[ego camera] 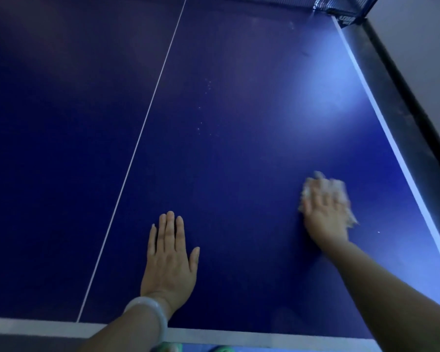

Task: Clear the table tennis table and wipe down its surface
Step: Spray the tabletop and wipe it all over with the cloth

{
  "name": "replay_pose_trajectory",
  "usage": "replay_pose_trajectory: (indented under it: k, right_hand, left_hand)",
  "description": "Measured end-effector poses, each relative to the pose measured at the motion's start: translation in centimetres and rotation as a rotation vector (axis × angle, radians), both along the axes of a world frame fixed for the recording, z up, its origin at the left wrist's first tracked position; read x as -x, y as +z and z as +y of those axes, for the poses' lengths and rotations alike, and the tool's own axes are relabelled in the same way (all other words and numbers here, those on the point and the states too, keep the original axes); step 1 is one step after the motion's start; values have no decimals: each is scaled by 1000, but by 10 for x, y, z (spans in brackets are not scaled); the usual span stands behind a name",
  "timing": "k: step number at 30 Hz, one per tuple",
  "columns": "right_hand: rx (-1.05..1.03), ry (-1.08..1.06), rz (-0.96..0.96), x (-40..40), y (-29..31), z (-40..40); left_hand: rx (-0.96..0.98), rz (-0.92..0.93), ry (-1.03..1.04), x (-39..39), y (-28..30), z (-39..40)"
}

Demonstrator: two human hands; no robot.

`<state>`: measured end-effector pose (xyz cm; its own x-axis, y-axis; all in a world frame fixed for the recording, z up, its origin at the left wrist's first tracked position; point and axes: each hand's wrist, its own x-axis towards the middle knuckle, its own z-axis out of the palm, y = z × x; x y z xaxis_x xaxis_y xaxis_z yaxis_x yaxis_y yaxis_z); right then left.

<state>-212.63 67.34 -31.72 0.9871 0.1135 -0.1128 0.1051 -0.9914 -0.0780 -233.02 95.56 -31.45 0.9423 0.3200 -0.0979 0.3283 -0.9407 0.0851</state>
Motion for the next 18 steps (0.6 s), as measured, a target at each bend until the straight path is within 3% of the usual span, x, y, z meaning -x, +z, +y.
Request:
replay_pose_trajectory:
  k: [2, 4, 6, 10, 14, 16, 18]
  right_hand:
    - [-109, -415, 76, -1, 8, -12]
    - [-100, -482, 100, 12, 12, 18]
    - [-69, -305, 36, 40, 7, 60]
    - [-84, 273, -58, 136, 0, 109]
    - [4, 454, -81, 187, -4, 54]
    - [88, 273, -79, 189, -1, 7]
    - [29, -158, -49, 191, 6, -27]
  left_hand:
    - [-2, 3, -2, 0, -1, 0]
    - [1, 17, -6, 0, -1, 1]
    - [-5, 20, -10, 0, -2, 2]
    - [3, 25, -15, 0, 0, 1]
    - [7, 20, -26, 0, 0, 1]
    - [13, 24, -35, 1, 0, 1]
    - [12, 31, -41, 1, 1, 0]
